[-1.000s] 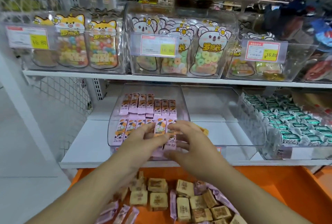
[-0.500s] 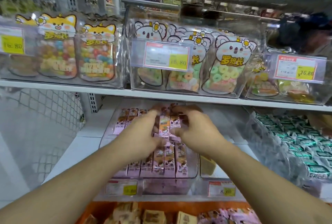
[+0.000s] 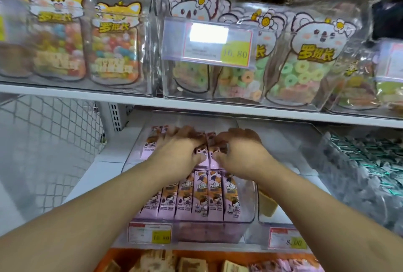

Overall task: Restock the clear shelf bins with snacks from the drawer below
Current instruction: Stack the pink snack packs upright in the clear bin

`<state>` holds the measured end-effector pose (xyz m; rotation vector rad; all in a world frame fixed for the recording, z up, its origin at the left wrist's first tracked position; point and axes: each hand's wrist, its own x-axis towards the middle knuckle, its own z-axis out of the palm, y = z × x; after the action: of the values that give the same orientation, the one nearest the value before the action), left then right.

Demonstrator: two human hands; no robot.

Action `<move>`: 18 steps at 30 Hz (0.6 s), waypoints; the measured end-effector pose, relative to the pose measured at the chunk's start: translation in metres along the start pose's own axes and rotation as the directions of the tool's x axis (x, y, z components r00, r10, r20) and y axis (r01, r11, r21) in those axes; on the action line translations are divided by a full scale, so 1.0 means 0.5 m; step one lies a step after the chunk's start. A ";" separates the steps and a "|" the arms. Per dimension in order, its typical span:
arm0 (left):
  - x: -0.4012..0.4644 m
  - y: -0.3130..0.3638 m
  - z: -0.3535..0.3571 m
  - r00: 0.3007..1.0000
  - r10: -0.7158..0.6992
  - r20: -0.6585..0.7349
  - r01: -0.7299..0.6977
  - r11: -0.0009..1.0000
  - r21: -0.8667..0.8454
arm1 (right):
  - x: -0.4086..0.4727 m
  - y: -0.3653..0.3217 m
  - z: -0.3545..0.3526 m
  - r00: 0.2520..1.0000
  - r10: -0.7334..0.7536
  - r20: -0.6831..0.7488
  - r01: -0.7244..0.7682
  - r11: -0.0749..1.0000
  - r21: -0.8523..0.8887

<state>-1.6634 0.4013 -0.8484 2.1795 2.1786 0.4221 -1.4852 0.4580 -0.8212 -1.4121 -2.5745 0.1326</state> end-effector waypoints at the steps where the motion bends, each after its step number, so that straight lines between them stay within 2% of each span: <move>1: 0.002 -0.002 0.005 1.000 0.002 0.000 -0.002 1.000 0.005 | 0.001 0.002 0.003 0.999 0.010 0.040 -0.010 1.000 -0.009; 3: 0.006 -0.003 0.013 1.000 0.004 -0.004 -0.004 1.000 0.006 | 0.003 0.006 0.008 0.995 0.006 0.101 -0.003 1.000 -0.028; 6: 0.008 -0.001 0.018 1.000 -0.014 -0.014 0.014 1.000 -0.005 | 0.010 0.009 0.011 0.995 -0.014 0.101 0.022 0.997 -0.079; 10: 0.007 0.001 0.022 0.998 0.009 -0.062 -0.012 0.999 -0.041 | 0.007 0.008 0.008 0.989 0.065 0.134 -0.050 0.993 -0.111; 18: -0.016 -0.003 0.030 1.000 0.013 0.011 -0.012 0.998 -0.069 | 0.005 0.008 0.007 0.986 0.090 0.141 -0.080 0.994 -0.073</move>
<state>-1.6617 0.3959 -0.8646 2.1552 2.1129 0.4763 -1.4840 0.4624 -0.8250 -1.5924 -2.6568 0.1689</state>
